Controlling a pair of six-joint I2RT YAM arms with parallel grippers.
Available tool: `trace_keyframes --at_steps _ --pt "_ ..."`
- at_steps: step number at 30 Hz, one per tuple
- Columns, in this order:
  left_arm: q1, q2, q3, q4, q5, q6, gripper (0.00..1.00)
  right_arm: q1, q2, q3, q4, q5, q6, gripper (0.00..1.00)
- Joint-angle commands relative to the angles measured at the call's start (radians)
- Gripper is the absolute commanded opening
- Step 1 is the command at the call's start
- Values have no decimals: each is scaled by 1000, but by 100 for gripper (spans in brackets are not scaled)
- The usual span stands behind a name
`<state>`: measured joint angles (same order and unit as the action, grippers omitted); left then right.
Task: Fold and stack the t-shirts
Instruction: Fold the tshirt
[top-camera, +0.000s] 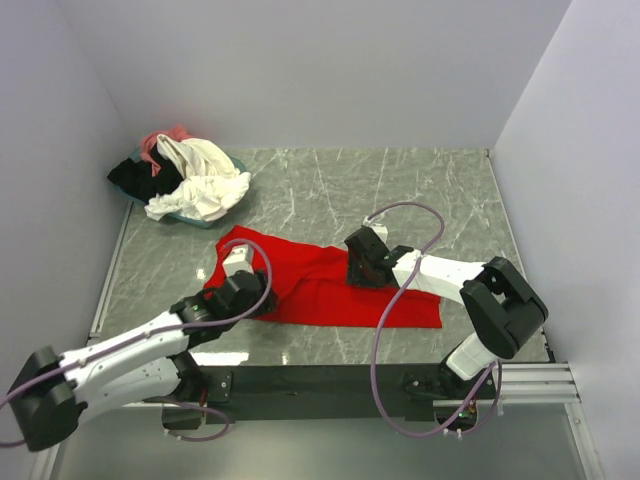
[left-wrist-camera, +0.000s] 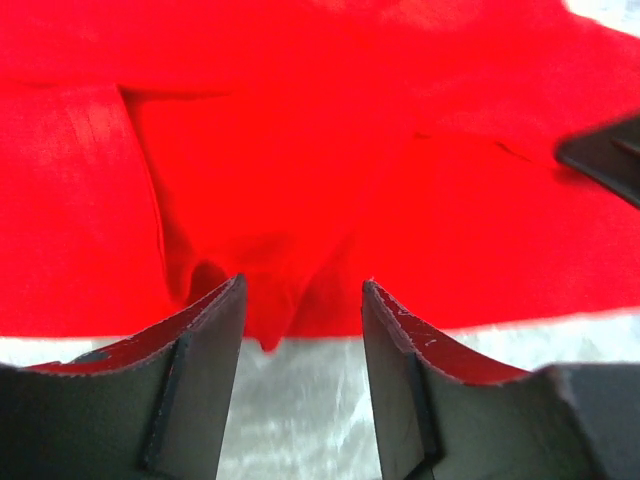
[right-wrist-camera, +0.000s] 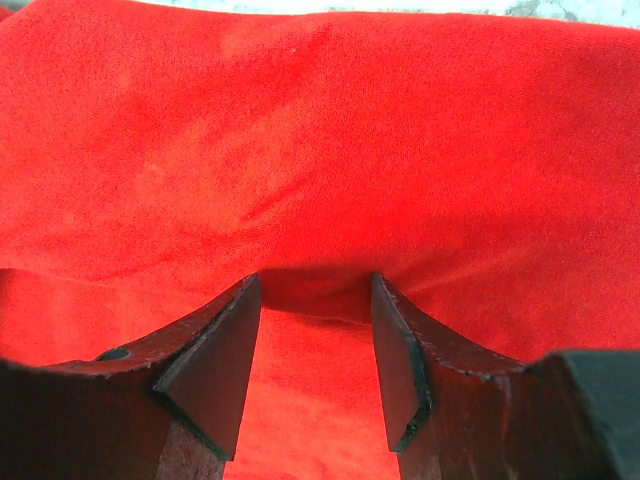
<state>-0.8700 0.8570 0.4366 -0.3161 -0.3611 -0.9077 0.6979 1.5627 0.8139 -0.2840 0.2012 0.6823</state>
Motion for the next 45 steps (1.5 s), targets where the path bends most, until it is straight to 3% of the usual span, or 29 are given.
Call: trace_keyframes --at_steps 1,7,11,25,35,45 --pt "-3 143 99 55 -94 24 56 8 17 34 2 24 -7 55" --pt "6 301 151 66 -165 44 61 9 11 30 9 20 -7 55" --pt "23 320 110 45 -165 -2 62 9 13 30 16 18 -10 55" --pt "11 -12 -70 -78 -78 -184 60 8 28 25 29 7 -12 55" --pt "-21 -93 -18 -163 -122 -208 61 8 -22 16 11 18 -12 55" --pt "-5 143 99 -48 -180 -96 71 8 -49 91 -47 38 -65 55"
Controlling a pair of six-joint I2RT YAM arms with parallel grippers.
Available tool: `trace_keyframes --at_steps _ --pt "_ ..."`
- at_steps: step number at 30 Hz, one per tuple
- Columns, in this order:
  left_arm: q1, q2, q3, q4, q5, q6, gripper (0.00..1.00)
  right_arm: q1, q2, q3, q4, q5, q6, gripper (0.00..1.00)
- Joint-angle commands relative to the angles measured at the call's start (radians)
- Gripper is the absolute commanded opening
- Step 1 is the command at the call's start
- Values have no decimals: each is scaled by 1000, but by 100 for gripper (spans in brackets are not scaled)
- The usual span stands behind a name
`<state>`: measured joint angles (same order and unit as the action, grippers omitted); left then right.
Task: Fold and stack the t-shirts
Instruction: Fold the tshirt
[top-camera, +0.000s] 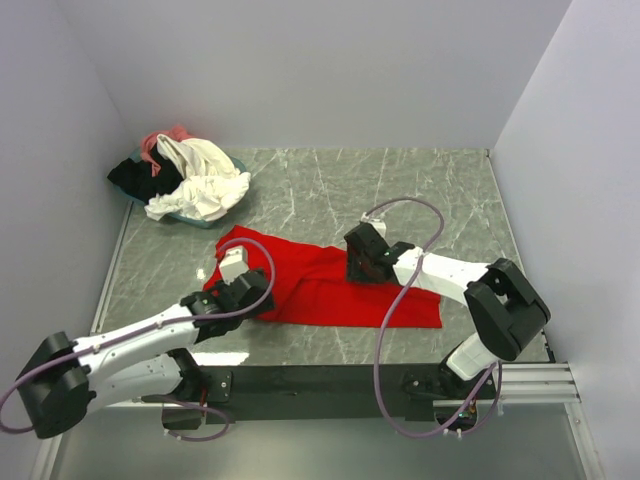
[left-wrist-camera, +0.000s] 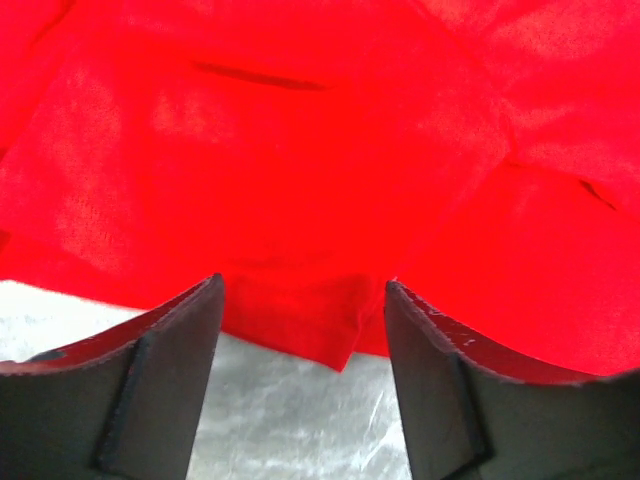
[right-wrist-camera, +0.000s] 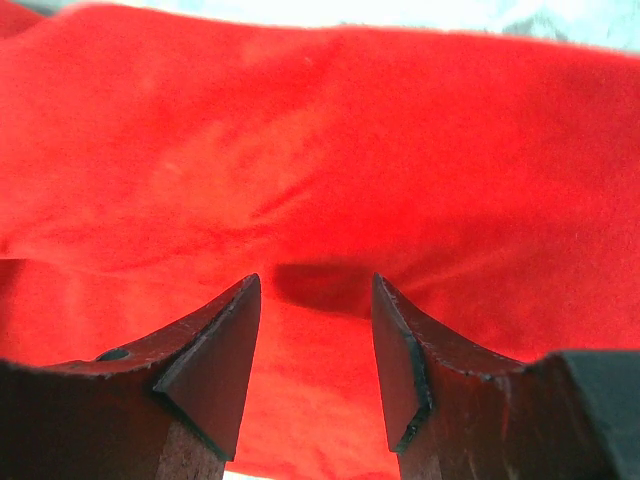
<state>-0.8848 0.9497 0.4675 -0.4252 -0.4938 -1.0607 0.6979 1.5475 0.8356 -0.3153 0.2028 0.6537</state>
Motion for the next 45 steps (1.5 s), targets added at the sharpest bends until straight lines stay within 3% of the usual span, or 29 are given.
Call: trace_keyframes --at_steps 1,6,15,20,29,45 --pt "21 66 103 77 -55 91 72 8 -30 85 -22 34 -46 55" --pt "221 162 204 183 3 237 74 9 19 201 -38 -8 -100 56" --pt "386 463 342 301 149 372 72 12 178 387 -13 -103 -154 56" --pt "423 598 385 364 234 372 72 11 284 459 -38 -94 -175 55" --pt "477 886 528 407 284 387 70 5 299 390 -5 -69 -164 56" --pt "465 1141 902 350 377 401 68 -41 238 209 -10 -32 -103 56"
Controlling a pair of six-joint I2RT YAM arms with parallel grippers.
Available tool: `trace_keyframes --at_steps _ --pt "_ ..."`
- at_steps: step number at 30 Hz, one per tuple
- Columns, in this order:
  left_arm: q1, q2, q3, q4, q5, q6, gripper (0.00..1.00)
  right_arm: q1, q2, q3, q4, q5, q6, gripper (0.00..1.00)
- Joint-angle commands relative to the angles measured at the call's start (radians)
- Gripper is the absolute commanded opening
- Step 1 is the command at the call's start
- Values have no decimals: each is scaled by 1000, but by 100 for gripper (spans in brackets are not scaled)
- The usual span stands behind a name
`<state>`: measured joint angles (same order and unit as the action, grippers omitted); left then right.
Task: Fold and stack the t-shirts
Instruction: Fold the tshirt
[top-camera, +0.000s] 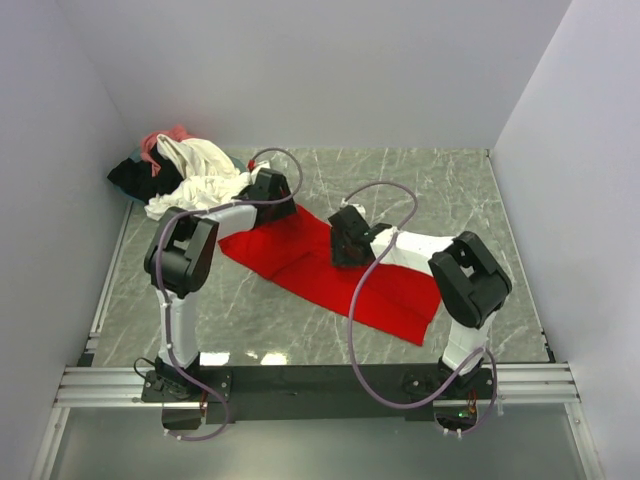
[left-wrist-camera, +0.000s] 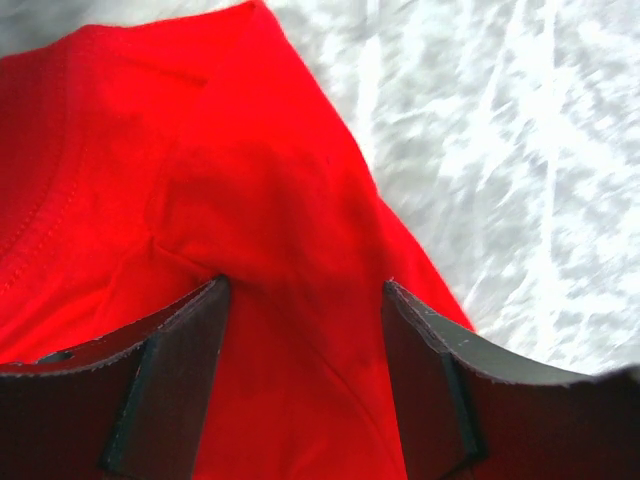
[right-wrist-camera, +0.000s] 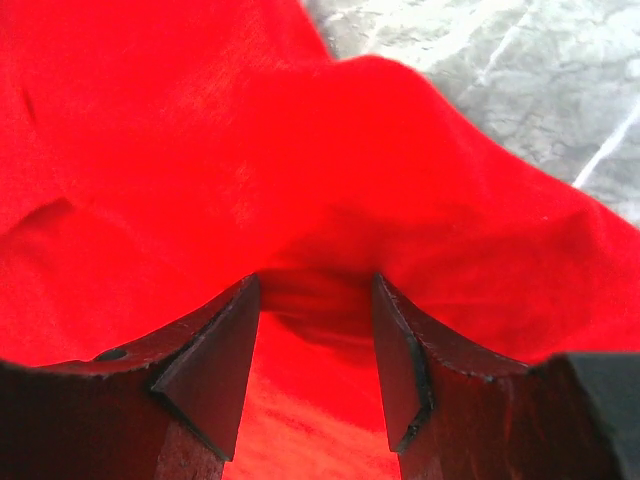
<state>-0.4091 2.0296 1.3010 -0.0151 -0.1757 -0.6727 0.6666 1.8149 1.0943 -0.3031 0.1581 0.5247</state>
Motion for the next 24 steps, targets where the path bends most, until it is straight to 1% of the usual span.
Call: trace_keyframes --at_steps 1,2,8,11,14,16,18,21,24 --pt "-13 75 93 -68 59 18 68 -9 -34 -77 -2 -3 37 56" --pt "-19 107 147 -77 58 21 68 -9 -40 -89 7 -38 44 56" --pt "-51 216 320 -129 58 36 69 -2 -72 -180 94 -188 103 56" --pt "-65 253 385 -138 62 44 69 4 -97 -203 117 -219 121 56" --pt "-79 274 429 -126 79 50 69 5 -138 -198 96 -210 113 56" --pt "-91 282 458 -124 91 53 69 5 -195 -189 62 -175 101 56" --pt "-99 284 521 -146 90 61 70 5 -259 -177 12 -125 87 56" --pt "-114 267 590 -170 74 81 70 5 -337 -172 -48 -66 74 57" --pt "-122 212 603 -177 50 93 70 4 -394 -203 -79 -13 70 57"
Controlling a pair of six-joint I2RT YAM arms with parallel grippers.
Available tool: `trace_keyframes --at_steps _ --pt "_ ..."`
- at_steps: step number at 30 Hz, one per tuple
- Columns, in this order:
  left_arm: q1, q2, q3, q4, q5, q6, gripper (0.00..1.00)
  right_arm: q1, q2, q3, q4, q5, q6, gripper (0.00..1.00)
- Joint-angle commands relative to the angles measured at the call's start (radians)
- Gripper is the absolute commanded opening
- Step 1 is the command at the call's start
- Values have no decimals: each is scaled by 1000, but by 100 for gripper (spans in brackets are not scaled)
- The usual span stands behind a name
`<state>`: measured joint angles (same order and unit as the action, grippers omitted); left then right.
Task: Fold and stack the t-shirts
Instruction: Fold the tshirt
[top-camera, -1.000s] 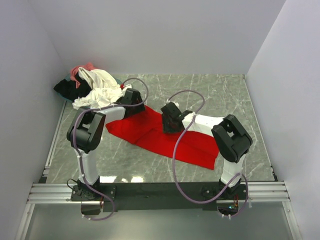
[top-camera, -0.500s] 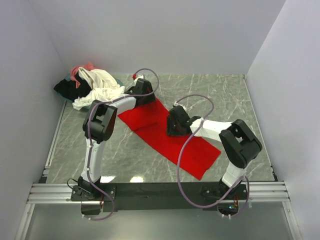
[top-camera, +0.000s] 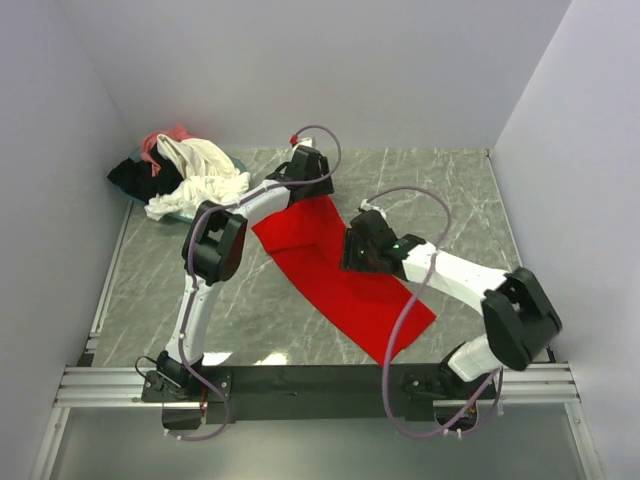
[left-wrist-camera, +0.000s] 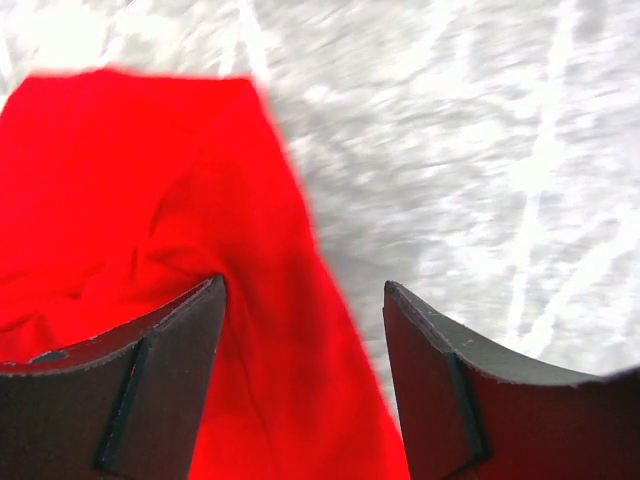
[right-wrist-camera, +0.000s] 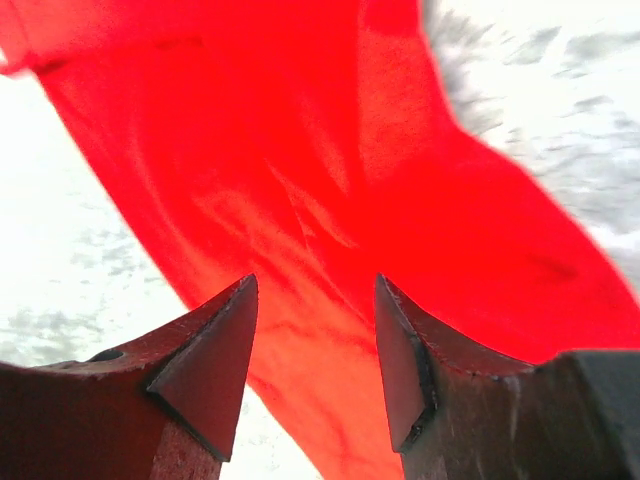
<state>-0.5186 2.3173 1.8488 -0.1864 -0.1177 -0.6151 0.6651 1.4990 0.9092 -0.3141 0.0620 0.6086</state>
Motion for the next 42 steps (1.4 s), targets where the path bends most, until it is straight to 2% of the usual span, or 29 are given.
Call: trace_keyframes --at_steps 1,10,13,18,30,36,42 --pt "-12 -117 46 -2 -13 38 71 2 -89 -30 -71 108 -12 58" --pt "-12 -314 -271 -16 -36 41 70 -15 -177 -205 -56 168 16 58" --pt "-12 -335 -360 -5 -7 29 70 -16 -218 -248 -59 176 22 58" --pt "-12 -293 -408 -19 26 21 70 -16 -281 -318 -60 165 46 59" --pt "-12 -108 -278 -50 39 21 70 -4 -336 -447 -13 39 109 58" --pt "-14 -29 -152 -65 61 34 69 44 -342 -457 16 -30 137 58" --pt "-24 33 -47 -48 98 54 69 109 -280 -426 65 -60 164 58"
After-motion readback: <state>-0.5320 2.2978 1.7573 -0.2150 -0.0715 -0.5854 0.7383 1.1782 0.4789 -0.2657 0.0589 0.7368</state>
